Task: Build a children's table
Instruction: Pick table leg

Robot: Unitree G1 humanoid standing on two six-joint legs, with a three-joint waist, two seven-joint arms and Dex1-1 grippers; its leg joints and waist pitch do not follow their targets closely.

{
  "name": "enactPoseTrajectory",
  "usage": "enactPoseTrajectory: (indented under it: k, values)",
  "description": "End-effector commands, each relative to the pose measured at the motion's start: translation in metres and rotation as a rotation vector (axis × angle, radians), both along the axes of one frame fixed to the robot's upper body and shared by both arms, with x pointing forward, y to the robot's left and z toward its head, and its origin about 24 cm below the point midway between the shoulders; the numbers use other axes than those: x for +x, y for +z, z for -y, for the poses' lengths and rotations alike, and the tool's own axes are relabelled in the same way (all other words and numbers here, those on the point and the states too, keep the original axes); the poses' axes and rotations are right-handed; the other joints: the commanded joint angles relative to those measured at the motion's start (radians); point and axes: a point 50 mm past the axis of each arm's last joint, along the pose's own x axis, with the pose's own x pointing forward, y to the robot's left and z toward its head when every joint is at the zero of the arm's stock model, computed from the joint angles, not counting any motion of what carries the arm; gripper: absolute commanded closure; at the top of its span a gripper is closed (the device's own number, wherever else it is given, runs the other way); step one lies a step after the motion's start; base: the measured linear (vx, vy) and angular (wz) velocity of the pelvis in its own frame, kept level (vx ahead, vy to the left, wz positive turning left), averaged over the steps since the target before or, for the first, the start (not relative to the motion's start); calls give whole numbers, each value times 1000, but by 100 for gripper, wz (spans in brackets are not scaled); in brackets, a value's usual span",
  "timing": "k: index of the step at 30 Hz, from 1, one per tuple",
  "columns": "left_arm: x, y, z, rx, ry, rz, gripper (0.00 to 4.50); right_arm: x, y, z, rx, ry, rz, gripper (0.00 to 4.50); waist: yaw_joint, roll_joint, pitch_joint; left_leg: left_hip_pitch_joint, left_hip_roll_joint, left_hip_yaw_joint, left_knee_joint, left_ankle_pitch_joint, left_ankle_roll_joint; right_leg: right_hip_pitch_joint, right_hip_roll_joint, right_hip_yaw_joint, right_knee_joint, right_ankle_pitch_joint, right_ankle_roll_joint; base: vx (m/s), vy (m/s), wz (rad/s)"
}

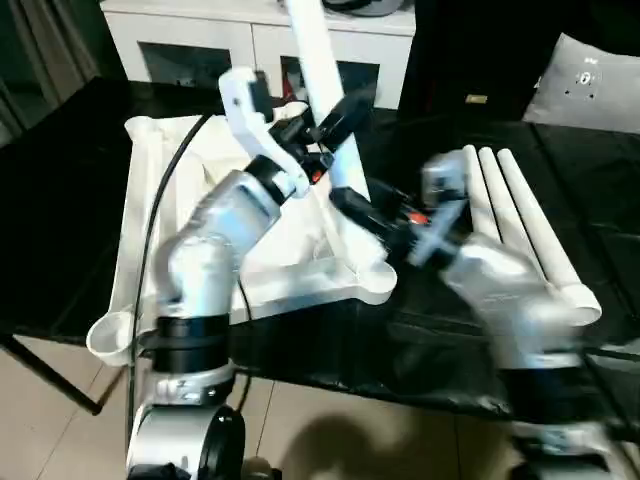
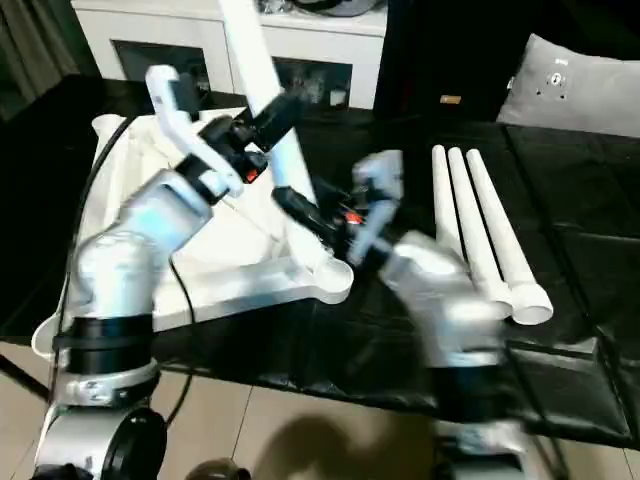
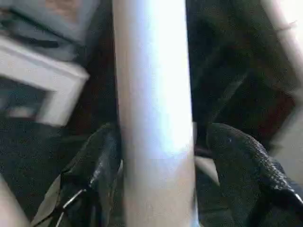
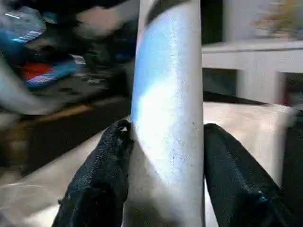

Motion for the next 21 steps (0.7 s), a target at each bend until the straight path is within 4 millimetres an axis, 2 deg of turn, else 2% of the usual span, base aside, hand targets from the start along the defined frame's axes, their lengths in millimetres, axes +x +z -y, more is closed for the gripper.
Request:
enactPoseTrajectory:
  k: [1,2,5,6,9,12,14,21]
  values:
    - [3,0,2,54,73,3,172,4,7,-1,-38,-75,96,261,-6,-5,-85,7,54,-13,-66,-6,13,62,-82,46,-59,-3,-167,0,0,0]
    - [4,-1,2,59,80,2,177,4,6,-1,-41,-77,99,261,-6,-5,-85,7,54,-13,-66,-6,13,62,-82,46,-59,-3,-167,0,0,0]
    - [3,-4,5,56,105,-2,215,3,2,-8,-55,-74,122,261,-4,-5,-86,5,53,-11,-61,4,43,65,-85,46,-54,44,-195,0,0,0]
    - [3,-5,6,58,91,0,215,2,1,-10,-66,-60,126,261,-5,-6,-85,5,53,-11,-62,-4,49,66,-84,46,-55,39,-202,0,0,0]
    - [0,-8,12,54,42,-10,252,1,-3,-15,-82,-49,150,262,-8,-7,-82,6,55,-11,-65,-39,53,64,-84,46,-59,1,-206,0,0,0]
    - [-5,-12,19,26,-23,-34,258,0,-3,-18,-79,-41,176,262,-10,-8,-80,6,55,-9,-67,-61,48,64,-86,46,-64,-34,-211,0,0,0]
    - [-7,-14,22,22,-42,-44,266,-1,-3,-19,-77,-38,186,262,-12,-8,-81,6,56,-11,-66,-55,55,65,-85,46,-61,-27,-211,0,0,0]
    - [-7,-13,19,-32,-31,-53,270,0,-5,-18,-83,-42,201,262,-20,-10,-80,6,55,-10,-66,-59,66,64,-85,45,-65,-47,-210,0,0,0]
